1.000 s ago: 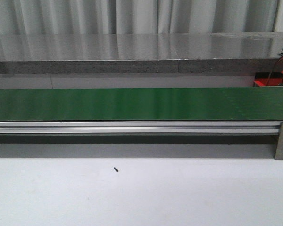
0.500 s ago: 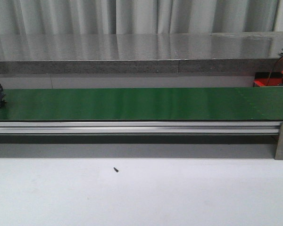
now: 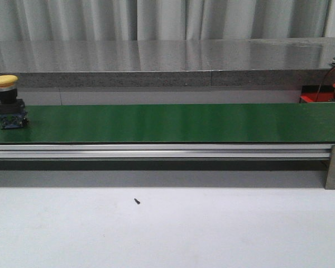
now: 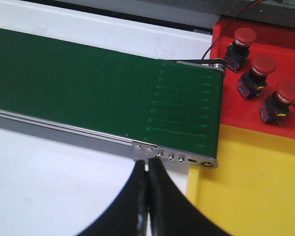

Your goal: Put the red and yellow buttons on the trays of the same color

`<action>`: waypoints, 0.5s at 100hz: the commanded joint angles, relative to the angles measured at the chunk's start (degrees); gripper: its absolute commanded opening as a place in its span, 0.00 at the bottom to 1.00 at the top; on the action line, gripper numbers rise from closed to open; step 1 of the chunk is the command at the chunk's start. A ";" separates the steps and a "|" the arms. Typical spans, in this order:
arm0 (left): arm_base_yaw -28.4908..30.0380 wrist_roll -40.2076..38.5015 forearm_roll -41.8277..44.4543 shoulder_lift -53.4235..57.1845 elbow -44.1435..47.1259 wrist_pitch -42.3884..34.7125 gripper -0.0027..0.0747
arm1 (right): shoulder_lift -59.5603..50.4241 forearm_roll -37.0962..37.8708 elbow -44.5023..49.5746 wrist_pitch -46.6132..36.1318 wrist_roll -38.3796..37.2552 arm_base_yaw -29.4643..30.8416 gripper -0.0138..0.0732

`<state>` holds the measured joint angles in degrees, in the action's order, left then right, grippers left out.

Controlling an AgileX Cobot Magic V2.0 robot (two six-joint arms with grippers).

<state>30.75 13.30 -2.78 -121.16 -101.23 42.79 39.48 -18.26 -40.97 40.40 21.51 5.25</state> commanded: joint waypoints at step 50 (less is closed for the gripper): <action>0.15 -0.46 -0.46 -2.86 -8.68 -2.32 0.71 | -0.16 -0.50 -1.42 -3.41 0.40 -0.12 0.08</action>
<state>30.75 13.30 -2.78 -127.02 -107.77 42.77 39.48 -18.26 -40.97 40.40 21.51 5.25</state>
